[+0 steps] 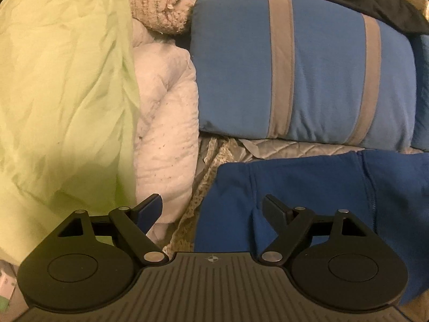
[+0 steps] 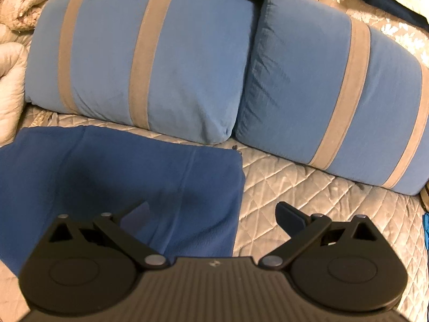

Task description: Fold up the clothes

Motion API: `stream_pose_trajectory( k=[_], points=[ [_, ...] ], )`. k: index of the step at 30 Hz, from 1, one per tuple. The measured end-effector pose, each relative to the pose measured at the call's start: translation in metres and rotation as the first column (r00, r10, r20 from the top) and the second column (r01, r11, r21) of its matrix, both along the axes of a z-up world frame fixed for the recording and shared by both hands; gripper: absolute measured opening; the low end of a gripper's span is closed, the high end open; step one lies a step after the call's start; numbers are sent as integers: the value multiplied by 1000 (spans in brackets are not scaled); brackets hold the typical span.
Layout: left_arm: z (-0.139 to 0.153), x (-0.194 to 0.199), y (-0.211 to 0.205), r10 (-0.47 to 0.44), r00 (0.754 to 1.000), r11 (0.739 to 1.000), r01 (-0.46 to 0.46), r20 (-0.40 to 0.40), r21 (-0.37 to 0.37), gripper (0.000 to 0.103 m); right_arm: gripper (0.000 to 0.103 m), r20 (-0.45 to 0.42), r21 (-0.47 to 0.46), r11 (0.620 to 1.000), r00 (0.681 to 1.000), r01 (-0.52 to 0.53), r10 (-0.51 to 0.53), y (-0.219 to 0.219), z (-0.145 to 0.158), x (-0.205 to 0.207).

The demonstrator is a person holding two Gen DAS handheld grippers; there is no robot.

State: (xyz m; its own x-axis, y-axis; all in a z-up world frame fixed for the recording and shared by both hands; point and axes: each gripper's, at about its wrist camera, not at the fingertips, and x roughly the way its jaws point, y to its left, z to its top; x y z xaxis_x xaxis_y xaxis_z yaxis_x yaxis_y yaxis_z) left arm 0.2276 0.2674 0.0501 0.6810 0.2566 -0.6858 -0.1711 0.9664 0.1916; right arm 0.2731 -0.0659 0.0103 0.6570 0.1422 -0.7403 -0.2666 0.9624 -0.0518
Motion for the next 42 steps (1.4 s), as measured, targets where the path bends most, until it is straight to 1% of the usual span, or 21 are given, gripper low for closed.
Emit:
stream_pose_trajectory(
  k=[4, 6, 9, 12, 15, 19, 21, 23, 27, 31, 33, 36, 38, 42],
  points=[
    [13, -8, 9, -34, 999, 997, 32, -17, -63, 82, 103, -23, 33, 999, 1000, -18, 19, -9, 6, -1],
    [20, -12, 12, -50, 998, 995, 47, -29, -87, 82, 103, -38, 51, 998, 998, -47, 49, -14, 9, 0],
    [31, -18, 17, -75, 996, 990, 69, -45, -124, 82, 103, -88, 82, 989, 987, -127, 134, -21, 15, 2],
    [41, -24, 22, -101, 993, 983, 90, -61, -161, 82, 103, -108, 78, 979, 974, -189, 197, -29, 24, 1],
    [51, -30, 27, -124, 989, 974, 108, -75, -198, 82, 103, -122, 81, 970, 964, -230, 238, -38, 34, 1],
    [63, -37, 34, -129, 990, 968, 111, -65, -225, 82, 103, -134, 137, 959, 955, -248, 266, -60, 48, 1],
    [69, -40, 37, -122, 991, 968, 108, -52, -226, 82, 103, -130, 156, 958, 956, -242, 263, -71, 53, 0],
    [75, -43, 41, -111, 993, 968, 100, -36, -232, 82, 103, -122, 152, 959, 958, -241, 260, -81, 57, 0],
    [85, -50, 53, -95, 995, 947, 90, 0, -309, 82, 103, -101, 138, 961, 962, -240, 255, -99, 63, 1],
    [94, -60, 64, -63, 996, 938, 79, 57, -336, 82, 103, -82, 134, 962, 965, -238, 250, -128, 72, 3],
    [98, -65, 68, -48, 995, 935, 73, 82, -346, 82, 103, -67, 140, 964, 969, -227, 238, -147, 77, 5],
    [101, -70, 70, -42, 995, 942, 70, 92, -328, 82, 103, -44, 142, 971, 978, -195, 202, -179, 83, 7],
    [102, -73, 70, -47, 994, 941, 77, 98, -329, 82, 103, -31, 141, 977, 986, -157, 163, -203, 87, 7],
    [102, -79, 71, -76, 991, 932, 109, 110, -346, 82, 103, -2, 144, 985, 995, -99, 101, -254, 94, 6]
  ],
)
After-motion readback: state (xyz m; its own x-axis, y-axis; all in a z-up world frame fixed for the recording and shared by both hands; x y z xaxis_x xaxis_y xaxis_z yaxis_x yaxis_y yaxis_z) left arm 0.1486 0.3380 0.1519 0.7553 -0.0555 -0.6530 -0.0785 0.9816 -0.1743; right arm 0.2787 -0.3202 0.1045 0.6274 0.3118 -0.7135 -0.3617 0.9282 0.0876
